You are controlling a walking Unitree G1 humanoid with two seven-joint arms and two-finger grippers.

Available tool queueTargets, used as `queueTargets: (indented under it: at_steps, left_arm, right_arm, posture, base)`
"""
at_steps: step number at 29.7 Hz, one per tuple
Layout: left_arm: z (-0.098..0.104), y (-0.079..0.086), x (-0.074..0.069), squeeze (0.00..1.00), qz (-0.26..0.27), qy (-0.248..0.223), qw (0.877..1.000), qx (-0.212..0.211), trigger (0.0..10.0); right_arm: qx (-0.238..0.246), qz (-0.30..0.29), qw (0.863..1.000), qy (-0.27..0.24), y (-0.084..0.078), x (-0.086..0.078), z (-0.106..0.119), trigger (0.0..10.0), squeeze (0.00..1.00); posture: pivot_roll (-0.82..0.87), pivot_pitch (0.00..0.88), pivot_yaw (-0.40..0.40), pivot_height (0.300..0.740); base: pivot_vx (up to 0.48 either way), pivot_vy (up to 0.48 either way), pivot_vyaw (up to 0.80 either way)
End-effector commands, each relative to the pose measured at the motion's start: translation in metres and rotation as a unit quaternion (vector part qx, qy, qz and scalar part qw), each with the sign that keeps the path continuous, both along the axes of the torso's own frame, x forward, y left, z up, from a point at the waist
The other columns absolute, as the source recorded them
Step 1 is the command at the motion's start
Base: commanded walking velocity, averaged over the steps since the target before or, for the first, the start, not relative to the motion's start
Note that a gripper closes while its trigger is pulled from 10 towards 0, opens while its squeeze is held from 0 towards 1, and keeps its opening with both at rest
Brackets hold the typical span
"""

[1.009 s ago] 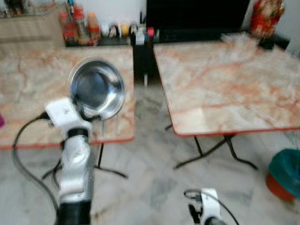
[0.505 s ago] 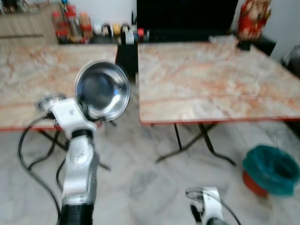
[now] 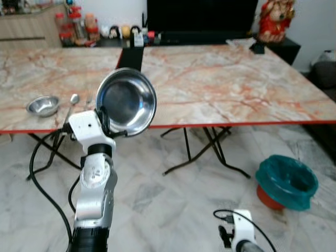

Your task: Setting the table

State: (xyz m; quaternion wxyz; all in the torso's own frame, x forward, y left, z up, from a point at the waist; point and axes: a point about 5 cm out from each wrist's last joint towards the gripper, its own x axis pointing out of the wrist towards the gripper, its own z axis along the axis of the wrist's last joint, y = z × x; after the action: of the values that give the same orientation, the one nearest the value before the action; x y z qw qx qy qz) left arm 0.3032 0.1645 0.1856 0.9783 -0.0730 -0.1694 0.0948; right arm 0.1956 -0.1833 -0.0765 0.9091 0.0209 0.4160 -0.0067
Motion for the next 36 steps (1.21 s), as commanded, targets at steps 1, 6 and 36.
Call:
queueTargets:
  at_steps: [1,6,36]
  left_arm:
    - [0.0073,-0.0003,0.0029,0.0,-0.002,-0.011,1.0,-0.003,10.0]
    - [0.0061,-0.0003,0.0022,0.0,-0.002,-0.01,1.0,-0.003,10.0]
    - [0.0036,-0.0062,0.0022,0.0,-0.018,-0.006,1.0,-0.001,10.0]
  right_arm:
    - [0.002,0.006,1.0,-0.02,0.0036,0.0088,0.0049,10.0,0.0]
    - [-0.001,0.005,1.0,-0.02,0.0027,0.0079,0.0046,10.0,0.0]
    - [0.002,0.021,1.0,-0.013,0.0038,0.0057,0.0032,10.0,0.0]
  posture:
    - [0.08,0.0,-0.02,0.727]
    - [0.08,0.0,-0.02,0.727]
    - [0.07,0.0,-0.022,0.727]
  base:
    - [0.281,0.0,0.0]
    - [0.304,0.0,0.69]
    - [0.337,0.0,0.12]
